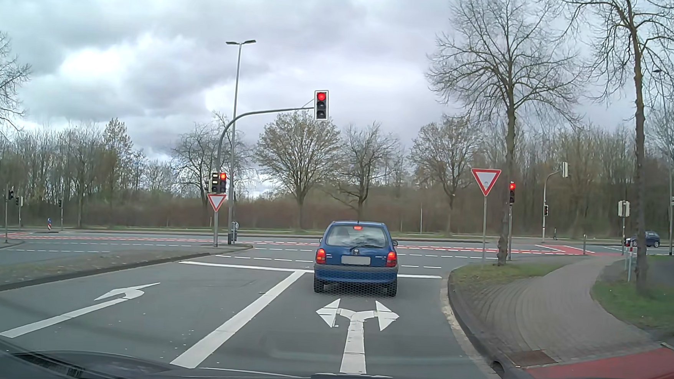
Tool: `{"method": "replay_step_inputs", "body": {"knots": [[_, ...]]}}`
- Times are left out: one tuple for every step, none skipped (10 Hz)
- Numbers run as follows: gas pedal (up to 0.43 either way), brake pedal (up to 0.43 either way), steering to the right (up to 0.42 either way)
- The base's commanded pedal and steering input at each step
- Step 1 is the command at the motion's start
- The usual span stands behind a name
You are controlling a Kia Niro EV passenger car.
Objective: Follow the waypoints while adhering to traffic rules and regulations
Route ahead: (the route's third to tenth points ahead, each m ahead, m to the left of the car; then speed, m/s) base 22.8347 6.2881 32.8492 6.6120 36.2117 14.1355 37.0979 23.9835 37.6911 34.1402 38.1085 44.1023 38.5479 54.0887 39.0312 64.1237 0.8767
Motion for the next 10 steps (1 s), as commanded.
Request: {"method": "replay_step_inputs", "body": {"knots": [[0.0,0.024,0.005],[0.0,0.049,0.005],[0.0,0.067,0.005],[0.0,0.079,0.005],[0.0,0.091,0.005],[0.0,0.11,0.005],[0.0,0.134,0.005],[0.0,0.14,0.005],[0.0,0.14,0.005],[0.0,0.134,0.005]]}}
